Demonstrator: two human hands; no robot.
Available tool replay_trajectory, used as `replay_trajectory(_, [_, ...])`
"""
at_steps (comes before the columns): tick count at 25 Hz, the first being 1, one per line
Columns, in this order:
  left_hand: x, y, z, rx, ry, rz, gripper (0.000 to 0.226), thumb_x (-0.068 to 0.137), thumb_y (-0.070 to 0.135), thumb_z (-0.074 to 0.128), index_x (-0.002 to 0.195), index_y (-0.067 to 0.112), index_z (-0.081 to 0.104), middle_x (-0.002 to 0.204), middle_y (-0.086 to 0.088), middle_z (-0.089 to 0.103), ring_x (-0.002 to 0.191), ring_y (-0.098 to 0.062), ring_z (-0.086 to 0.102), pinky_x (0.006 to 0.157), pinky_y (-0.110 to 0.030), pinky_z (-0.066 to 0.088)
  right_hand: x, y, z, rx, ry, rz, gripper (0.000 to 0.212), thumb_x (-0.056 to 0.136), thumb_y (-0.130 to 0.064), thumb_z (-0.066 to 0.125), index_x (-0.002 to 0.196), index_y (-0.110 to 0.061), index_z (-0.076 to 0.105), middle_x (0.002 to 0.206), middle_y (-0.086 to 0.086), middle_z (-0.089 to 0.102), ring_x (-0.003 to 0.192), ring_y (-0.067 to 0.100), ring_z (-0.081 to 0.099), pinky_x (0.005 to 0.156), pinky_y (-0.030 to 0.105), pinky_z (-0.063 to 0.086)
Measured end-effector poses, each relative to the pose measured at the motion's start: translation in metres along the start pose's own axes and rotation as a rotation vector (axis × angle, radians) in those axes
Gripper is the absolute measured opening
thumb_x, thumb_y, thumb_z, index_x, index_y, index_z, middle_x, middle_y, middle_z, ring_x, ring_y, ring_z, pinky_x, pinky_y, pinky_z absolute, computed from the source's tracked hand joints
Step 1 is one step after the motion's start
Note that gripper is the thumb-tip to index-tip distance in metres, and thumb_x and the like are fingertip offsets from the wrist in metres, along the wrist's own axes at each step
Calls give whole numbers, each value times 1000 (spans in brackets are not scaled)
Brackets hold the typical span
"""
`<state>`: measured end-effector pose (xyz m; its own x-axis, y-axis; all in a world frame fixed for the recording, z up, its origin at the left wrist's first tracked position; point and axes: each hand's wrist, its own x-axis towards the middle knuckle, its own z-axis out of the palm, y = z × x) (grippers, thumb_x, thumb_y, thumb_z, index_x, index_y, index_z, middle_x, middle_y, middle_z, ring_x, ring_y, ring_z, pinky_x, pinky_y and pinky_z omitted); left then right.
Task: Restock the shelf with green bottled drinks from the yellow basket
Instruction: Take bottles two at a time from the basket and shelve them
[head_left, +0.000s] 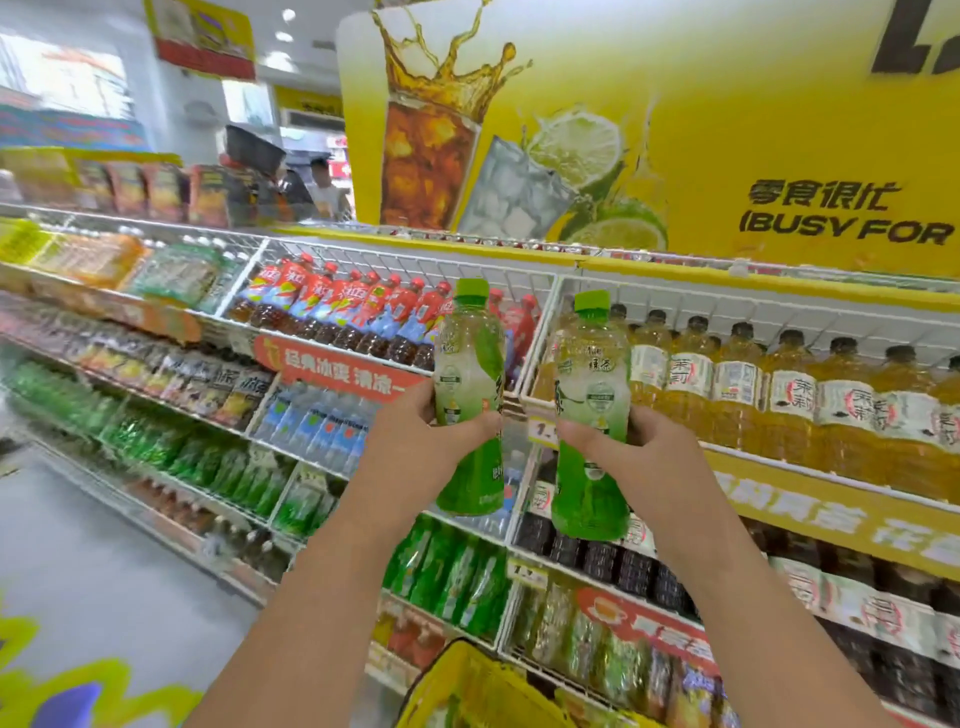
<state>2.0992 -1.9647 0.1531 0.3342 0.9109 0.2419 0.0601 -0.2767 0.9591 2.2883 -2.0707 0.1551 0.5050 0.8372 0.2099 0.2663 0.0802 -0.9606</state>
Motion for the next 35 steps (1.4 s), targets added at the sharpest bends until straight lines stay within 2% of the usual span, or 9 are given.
replay_trajectory(4, [-13,-18,-63,-12,129,-69,24,79,30,85,97,34,70,92,16,76,76,3,71,64,-19,54,-1,-2,60,28,-98,7,16,83,-38,83,95,-33,75,85,-18,77,73,2,73,66,28,56])
replay_trajectory(8, [-20,-42,-145,13,220,-100,25,81,32,84,102,32,71,94,14,76,74,2,71,59,-18,56,0,-10,147,62,-203,3,19,83,-34,83,101,-31,76,92,-14,78,79,7,74,64,26,57])
replay_trajectory(16, [-12,-101,-372,113,327,-139,30,77,35,86,102,34,70,94,15,76,84,-3,72,68,-23,58,-4,-26,386,104,-321,43,23,81,-33,84,102,-30,76,91,-14,79,79,7,75,69,31,57])
replay_trajectory(21, [-4,-127,-504,145,411,-169,26,77,29,87,98,34,72,88,19,76,80,4,71,61,-12,53,-9,-47,532,99,-424,91,26,80,-36,85,103,-28,75,90,-11,79,81,13,76,77,42,63])
replay_trajectory(23, [3,-139,-549,162,444,-181,26,77,30,87,98,35,72,90,20,76,83,4,71,71,-20,57,-5,-56,584,81,-454,99,27,80,-39,85,103,-30,75,90,-13,78,81,10,75,76,40,62])
replay_trajectory(25, [14,-154,-584,182,484,-194,30,76,33,87,102,35,73,94,19,76,87,1,72,79,-28,59,3,-60,627,89,-483,96,23,79,-38,85,98,-31,75,86,-15,78,77,7,75,69,33,59])
replay_trajectory(28, [40,-184,-630,193,511,-200,31,76,33,87,104,34,73,94,19,76,86,4,71,76,-21,57,28,-52,686,79,-522,89,18,80,-36,85,94,-31,75,82,-16,78,69,2,73,57,23,50])
replay_trajectory(30, [63,-204,-654,185,519,-215,30,78,27,86,105,32,74,92,20,76,84,8,70,72,-15,55,52,-43,724,76,-529,88,19,80,-35,85,96,-29,76,85,-13,79,73,4,74,62,26,53])
replay_trajectory(35, [151,-250,-715,193,505,-273,30,77,25,86,102,35,74,92,21,76,86,4,71,81,-27,58,133,-25,822,126,-508,139,18,81,-33,85,96,-30,76,85,-12,78,75,9,75,74,38,61])
